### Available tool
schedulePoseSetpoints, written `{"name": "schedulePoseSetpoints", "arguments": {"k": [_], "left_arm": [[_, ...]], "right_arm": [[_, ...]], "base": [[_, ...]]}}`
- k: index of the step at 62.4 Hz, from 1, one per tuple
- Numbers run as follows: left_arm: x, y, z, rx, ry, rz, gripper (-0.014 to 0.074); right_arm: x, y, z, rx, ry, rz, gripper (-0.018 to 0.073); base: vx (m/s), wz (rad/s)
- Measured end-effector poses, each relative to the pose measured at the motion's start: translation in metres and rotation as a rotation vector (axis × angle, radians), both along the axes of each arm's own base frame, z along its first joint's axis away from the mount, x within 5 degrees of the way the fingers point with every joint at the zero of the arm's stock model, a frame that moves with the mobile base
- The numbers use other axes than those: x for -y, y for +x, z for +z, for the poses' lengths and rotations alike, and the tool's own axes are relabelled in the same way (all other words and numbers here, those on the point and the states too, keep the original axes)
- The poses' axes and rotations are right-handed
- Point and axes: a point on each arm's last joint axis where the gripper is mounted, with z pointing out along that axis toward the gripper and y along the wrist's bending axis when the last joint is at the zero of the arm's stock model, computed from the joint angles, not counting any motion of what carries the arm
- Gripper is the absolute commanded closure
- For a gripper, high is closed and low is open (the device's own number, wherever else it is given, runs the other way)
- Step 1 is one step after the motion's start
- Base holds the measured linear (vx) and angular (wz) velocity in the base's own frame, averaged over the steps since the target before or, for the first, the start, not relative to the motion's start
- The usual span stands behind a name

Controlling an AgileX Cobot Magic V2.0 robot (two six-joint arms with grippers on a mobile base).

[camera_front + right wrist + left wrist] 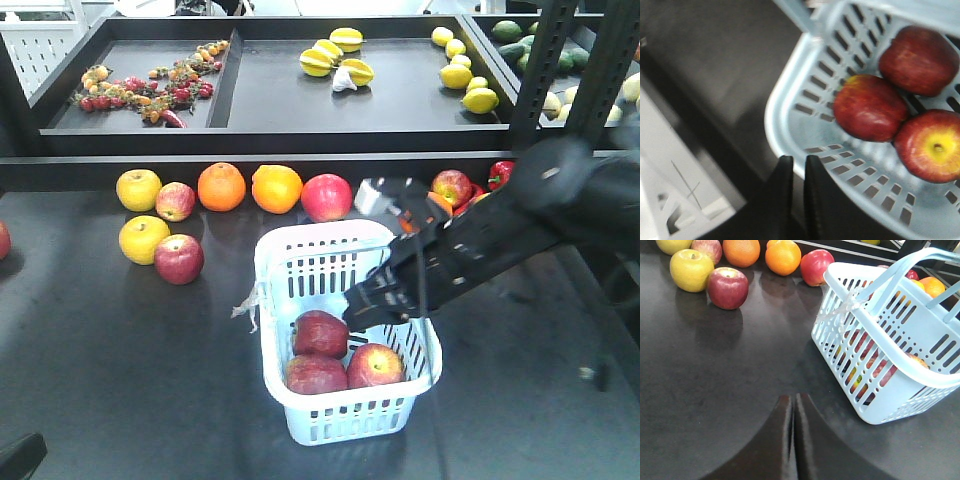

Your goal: Pick three apples into basket with both arms

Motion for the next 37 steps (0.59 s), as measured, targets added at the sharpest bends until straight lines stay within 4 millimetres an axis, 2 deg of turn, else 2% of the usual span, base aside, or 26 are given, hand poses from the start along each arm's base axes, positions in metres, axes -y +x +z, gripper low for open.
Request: {"name": "schedulePoseSetpoints", "arguments": {"k": [7,11,18,28,37], "left_arm": [[0.000,0.000,0.000,0.000,0.000,0.000,0.0604],[0.000,0.000,0.000,0.000,0.000,0.000,0.0604],[0.000,0.000,0.000,0.000,0.000,0.000,0.0604],[0.000,0.000,0.000,0.000,0.000,0.000,0.0604],[0.000,0.000,0.000,0.000,0.000,0.000,0.0604]], "right_arm": [[0.007,-0.026,0.035,0.078,0.027,0.070,0.0564],[0.015,-0.048,0.054,0.155,0.042,0.096,0.0564],[0.031,-0.091,0.067,0.278,0.051,0.112,0.0563],[0.057,-0.149,0.053,0.440,0.059,0.032,0.0563],[0.082,-0.194,0.026,0.609,0.073,-0.107,0.0563]], "base": [[0.00,0.00],[0.00,0.00],[0.00,0.00],[0.00,0.00],[0.00,0.00]]}}
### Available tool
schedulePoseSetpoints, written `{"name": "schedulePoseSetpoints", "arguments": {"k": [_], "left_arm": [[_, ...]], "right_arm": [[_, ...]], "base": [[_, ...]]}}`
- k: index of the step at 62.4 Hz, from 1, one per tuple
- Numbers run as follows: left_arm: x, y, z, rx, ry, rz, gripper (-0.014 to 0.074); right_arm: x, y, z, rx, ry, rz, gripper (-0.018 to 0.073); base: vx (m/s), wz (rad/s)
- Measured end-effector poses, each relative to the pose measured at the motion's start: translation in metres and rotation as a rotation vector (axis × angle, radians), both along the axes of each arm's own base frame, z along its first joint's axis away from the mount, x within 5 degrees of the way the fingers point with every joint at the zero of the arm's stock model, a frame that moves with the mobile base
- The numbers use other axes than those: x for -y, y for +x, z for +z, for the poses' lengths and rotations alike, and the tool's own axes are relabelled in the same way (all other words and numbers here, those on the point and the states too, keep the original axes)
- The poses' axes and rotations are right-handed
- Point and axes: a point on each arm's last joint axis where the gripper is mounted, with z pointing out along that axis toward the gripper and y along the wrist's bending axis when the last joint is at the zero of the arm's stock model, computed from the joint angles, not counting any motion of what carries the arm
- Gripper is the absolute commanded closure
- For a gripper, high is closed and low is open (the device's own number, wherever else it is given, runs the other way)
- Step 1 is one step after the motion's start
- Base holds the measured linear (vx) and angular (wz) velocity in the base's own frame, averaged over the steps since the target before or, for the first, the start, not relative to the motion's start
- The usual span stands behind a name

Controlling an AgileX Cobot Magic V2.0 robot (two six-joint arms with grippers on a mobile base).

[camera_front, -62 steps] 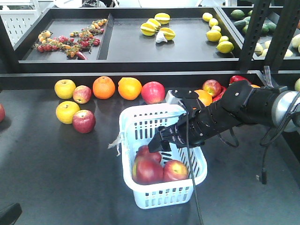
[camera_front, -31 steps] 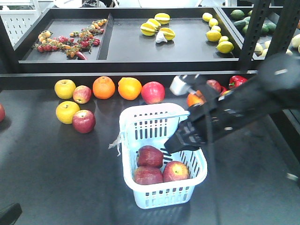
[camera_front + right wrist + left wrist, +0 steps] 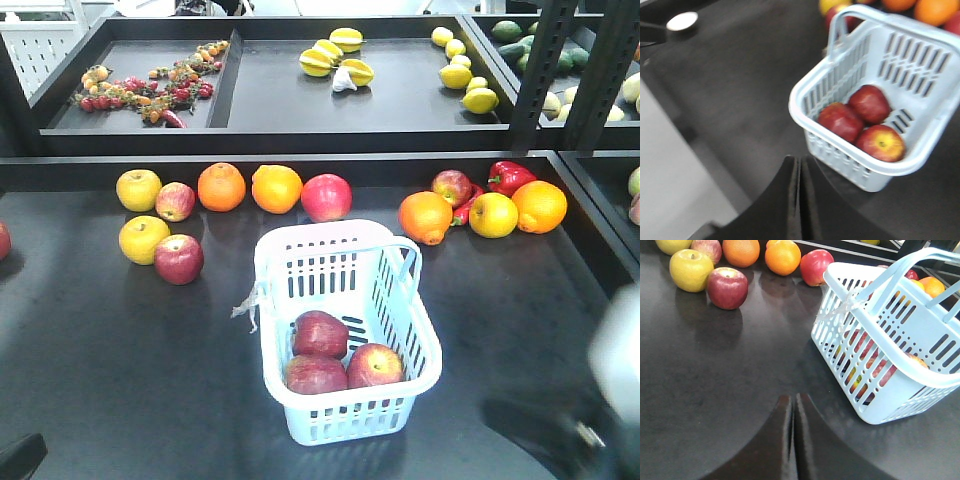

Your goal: Pick three apples into basket with both arms

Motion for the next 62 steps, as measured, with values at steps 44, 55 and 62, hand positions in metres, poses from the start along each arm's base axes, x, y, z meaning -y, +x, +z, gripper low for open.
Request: {"name": "schedulePoseSetpoints", "arguments": {"k": [44,55,62], "left_arm": [[0.002,-0.001,0.000,-0.007,-0.008,-0.026,0.0604],[0.004,-0.002,-0.001,-0.013,-0.016,-0.049,0.0603],[0.004,-0.002,-0.001,-0.013,-0.016,-0.049,0.0603]], "right_arm": [[0.029,-0.034,-0.044,0.176,0.123,-0.234,0.0563],[0.029,-0.034,-0.044,0.176,0.123,-0.234,0.0563],[0.029,-0.034,-0.044,0.176,0.123,-0.234,0.0563]], "base": [[0.00,0.00],[0.00,0.00],[0.00,0.00]]}}
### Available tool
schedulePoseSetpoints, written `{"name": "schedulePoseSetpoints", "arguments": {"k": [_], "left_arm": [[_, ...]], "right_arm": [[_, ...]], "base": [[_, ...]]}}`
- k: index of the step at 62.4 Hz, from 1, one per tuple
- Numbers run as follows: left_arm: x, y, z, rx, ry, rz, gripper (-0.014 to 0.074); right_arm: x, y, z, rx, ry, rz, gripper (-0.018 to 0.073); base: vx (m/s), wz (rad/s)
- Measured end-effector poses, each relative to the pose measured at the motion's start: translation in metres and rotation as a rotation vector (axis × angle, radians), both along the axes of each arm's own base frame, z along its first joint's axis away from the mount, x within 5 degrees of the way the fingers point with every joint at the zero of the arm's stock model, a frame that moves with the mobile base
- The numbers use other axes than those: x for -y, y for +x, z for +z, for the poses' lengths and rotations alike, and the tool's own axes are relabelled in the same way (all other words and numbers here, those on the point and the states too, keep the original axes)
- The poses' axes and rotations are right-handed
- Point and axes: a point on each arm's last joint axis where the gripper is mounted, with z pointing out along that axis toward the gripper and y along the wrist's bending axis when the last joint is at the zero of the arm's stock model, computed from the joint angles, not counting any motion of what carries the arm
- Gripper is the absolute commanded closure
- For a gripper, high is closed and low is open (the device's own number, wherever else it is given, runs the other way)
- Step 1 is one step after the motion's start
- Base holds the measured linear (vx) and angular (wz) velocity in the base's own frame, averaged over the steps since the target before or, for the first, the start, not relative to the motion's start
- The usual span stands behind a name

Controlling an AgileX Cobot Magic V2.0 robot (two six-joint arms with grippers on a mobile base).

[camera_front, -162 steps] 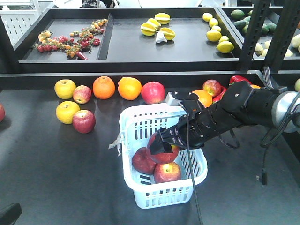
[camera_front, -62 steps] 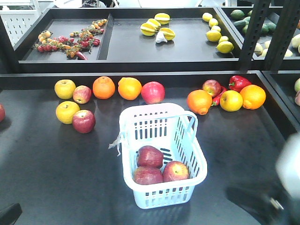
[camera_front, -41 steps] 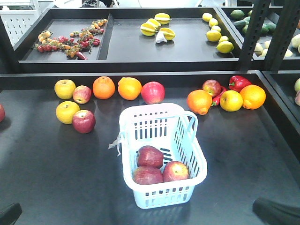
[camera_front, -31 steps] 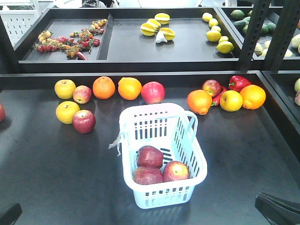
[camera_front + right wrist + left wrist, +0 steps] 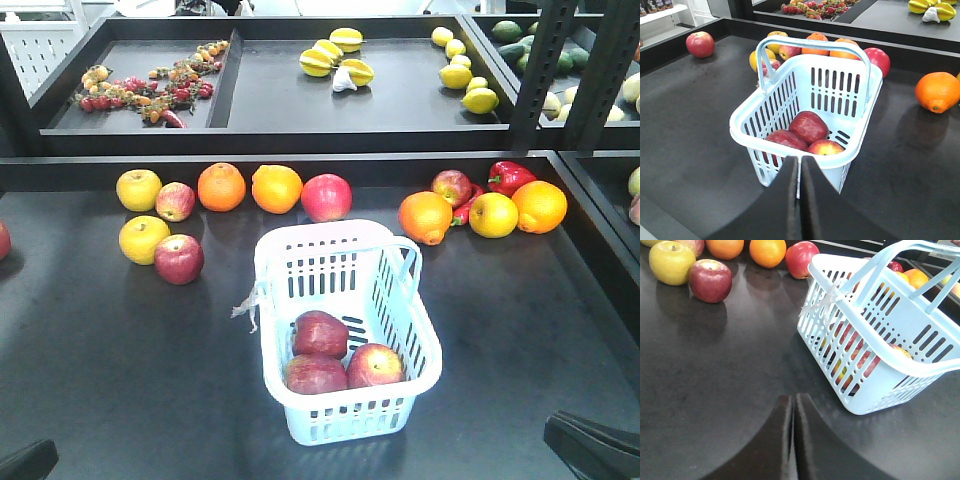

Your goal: Pick three apples into basket with both arms

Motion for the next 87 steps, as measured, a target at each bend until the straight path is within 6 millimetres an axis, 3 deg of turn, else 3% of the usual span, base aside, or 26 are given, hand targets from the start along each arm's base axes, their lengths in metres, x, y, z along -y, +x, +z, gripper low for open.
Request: {"name": "schedulePoseSetpoints", "arguments": {"k": [20,43,54,64,76,87], "left_arm": [[0.000,0.000,0.000,-0.010,-0.031,0.010,0.0603],[-0.009,0.004,0.003,-0.130,-0.504,0.310,0.0603],[-0.023,0.001,-0.010,-0.187,-0.287,0.419,0.0603],[-0.018,-0.004,-0.017,-0.219,-0.013,0.244,0.0603],[-0.015,-0.010,-0.006,-0.002,0.233,0.054,0.0603],[-0.018,-0.019,0.004,0.175,0.258,0.059,0.0603]], "right_arm": [[0.000,0.000,0.000,0.000,0.000,0.000,0.0563],[0.000,0.000,0.000,0.000,0.000,0.000,0.0563],[0.000,0.000,0.000,0.000,0.000,0.000,0.0563],[0.000,0.000,0.000,0.000,0.000,0.000,0.0563],[0.000,0.000,0.000,0.000,0.000,0.000,0.0563],[0.000,0.000,0.000,0.000,0.001,0.000,0.0563]], "base": [[0.00,0.00],[0.00,0.00],[0.00,0.00],[0.00,0.00],[0.00,0.00],[0.00,0.00]]}}
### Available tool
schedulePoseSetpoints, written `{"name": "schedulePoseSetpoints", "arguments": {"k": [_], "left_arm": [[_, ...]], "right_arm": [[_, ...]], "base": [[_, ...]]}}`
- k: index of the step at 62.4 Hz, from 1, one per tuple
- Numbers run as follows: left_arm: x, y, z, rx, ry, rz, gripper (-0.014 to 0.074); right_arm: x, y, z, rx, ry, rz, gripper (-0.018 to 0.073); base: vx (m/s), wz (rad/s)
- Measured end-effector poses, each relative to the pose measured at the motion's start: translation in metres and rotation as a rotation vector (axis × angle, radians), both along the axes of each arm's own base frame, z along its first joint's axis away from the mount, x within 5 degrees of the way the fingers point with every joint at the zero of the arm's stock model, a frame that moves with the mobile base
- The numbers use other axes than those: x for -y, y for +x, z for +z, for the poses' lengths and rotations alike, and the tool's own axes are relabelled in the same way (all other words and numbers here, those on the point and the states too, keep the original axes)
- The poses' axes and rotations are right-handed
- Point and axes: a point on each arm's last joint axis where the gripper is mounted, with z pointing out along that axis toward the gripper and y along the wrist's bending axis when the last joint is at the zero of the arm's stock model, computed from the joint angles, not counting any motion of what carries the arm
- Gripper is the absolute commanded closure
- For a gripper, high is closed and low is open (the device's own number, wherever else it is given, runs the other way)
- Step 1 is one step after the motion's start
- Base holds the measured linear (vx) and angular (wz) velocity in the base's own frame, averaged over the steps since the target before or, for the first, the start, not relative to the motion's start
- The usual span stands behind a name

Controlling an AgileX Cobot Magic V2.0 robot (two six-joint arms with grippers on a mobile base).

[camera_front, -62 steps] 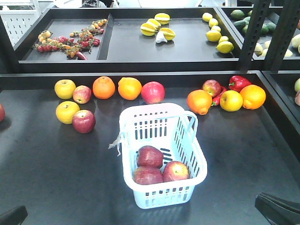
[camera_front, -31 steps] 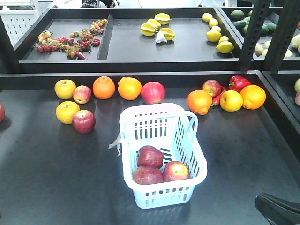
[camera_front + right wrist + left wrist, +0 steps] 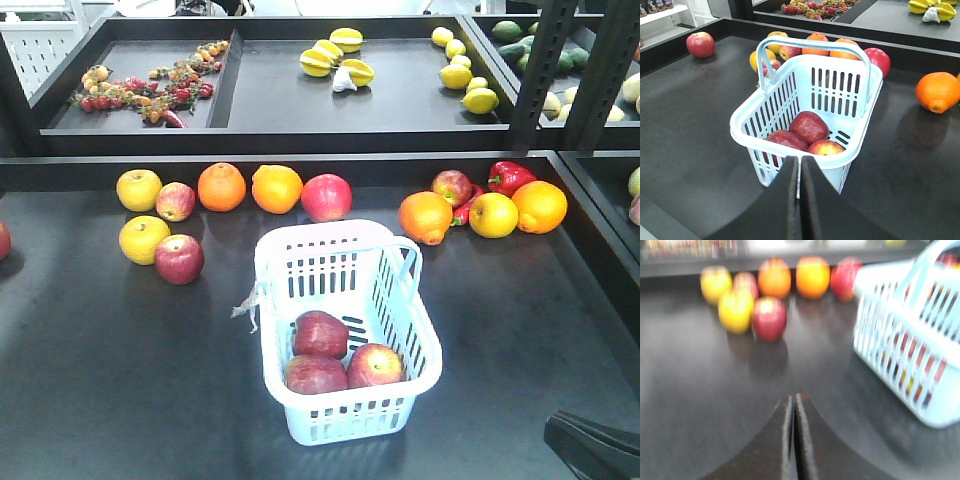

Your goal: Pick three apples into basket with both arms

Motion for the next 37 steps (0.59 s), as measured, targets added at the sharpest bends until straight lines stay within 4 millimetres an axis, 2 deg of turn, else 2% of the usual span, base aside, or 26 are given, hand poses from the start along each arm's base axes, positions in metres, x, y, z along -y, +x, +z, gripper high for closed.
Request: {"name": "schedulePoseSetpoints", "arguments": {"k": [9,24,37], "left_arm": [[-0.007,-0.006,0.005,0.093,0.012,0.096,0.0603],[-0.019,-0.006,0.006,0.111,0.014,0.310,0.0603],[-0.021,-0.006,0.013,0.193,0.035,0.332,0.0603]], "right_arm": [[0.000,0.000,0.000,0.000,0.000,0.000,0.0563],[0.000,0.000,0.000,0.000,0.000,0.000,0.0563],[0.000,0.000,0.000,-0.003,-0.001,0.003,0.0563]], "base": [[0.00,0.00],[0.00,0.00],[0.00,0.00]]}}
